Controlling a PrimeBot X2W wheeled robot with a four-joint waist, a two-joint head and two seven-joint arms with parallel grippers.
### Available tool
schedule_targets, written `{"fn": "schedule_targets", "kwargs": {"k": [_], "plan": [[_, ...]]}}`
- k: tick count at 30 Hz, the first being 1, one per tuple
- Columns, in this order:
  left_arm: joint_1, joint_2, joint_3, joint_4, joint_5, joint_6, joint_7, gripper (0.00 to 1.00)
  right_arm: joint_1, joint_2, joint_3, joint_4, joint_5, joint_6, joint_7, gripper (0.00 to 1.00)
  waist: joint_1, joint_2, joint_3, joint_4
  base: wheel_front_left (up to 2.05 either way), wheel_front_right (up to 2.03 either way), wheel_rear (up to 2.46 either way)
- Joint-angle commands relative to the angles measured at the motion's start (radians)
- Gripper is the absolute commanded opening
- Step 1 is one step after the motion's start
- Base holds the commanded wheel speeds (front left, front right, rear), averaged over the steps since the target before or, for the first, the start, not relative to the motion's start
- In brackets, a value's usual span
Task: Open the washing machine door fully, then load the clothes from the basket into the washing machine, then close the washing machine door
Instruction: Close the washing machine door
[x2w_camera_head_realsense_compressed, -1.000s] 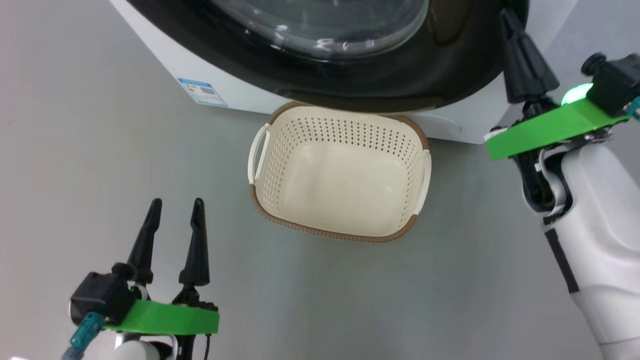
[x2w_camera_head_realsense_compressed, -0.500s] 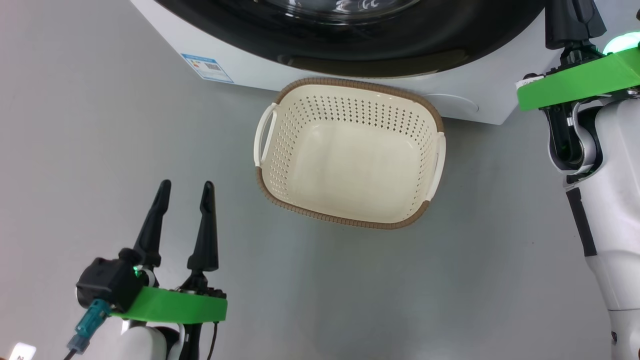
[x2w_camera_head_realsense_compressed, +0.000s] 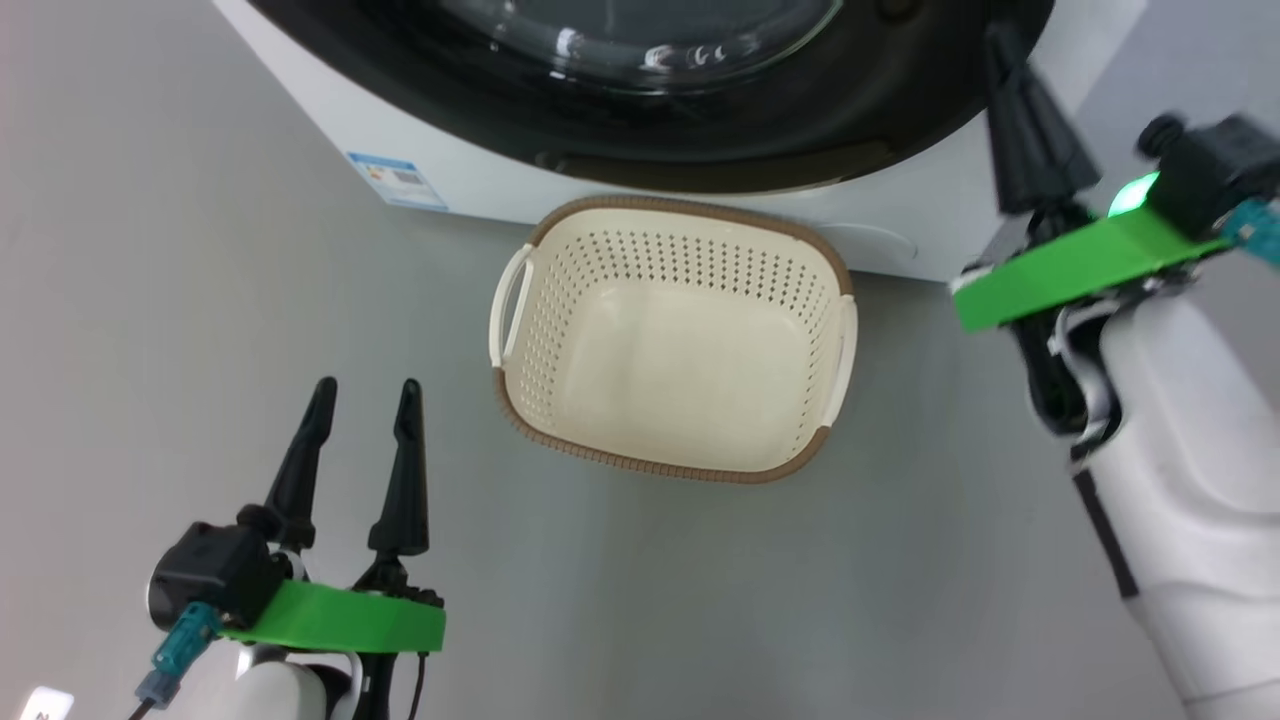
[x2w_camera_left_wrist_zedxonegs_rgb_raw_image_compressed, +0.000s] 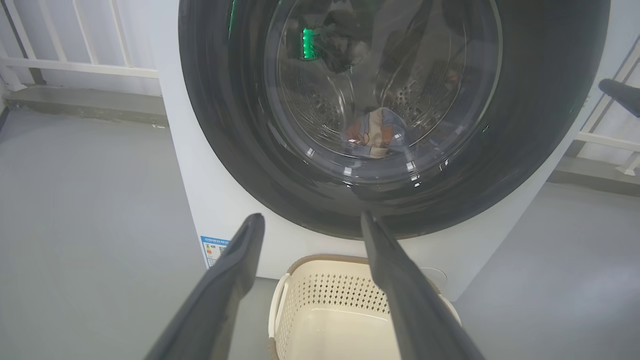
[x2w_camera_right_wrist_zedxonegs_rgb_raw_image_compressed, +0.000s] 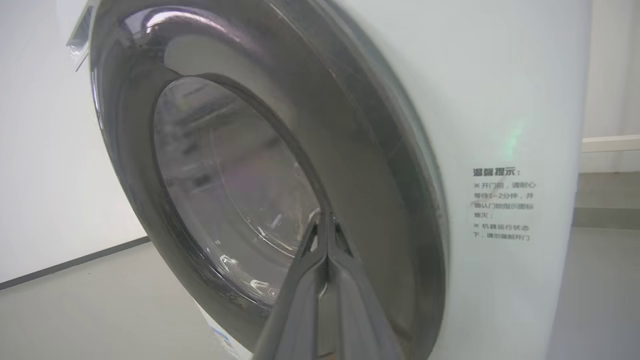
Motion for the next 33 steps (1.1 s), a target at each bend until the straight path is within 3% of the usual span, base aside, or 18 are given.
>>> {"fn": "schedule_targets", "kwargs": {"k": [1,15,33], "plan": [[0.007,0.032,0.037,-0.012,0.011,-0.002,-0.006,1.00,0.025,0.022,0.023,-0.026,0.008,0.000,0.002,0.98,0.0000,0.0000,-0.028,-0.024,0.00,0.00,0.00],[0.077,0.082,0.098,0.044,0.017,-0.002,-0.006,1.00,0.242,0.043,0.024,-0.036,0.013,0.000,0.002,1.00,0.0000,0.0000,-0.157,-0.153,0.00,0.00,0.00],[0.114,0.116,0.163,0.075,0.024,-0.002,-0.006,1.00,0.411,0.031,-0.013,-0.054,0.012,0.000,0.002,1.00,0.0000,0.0000,-0.253,-0.307,0.00,0.00,0.00]]}}
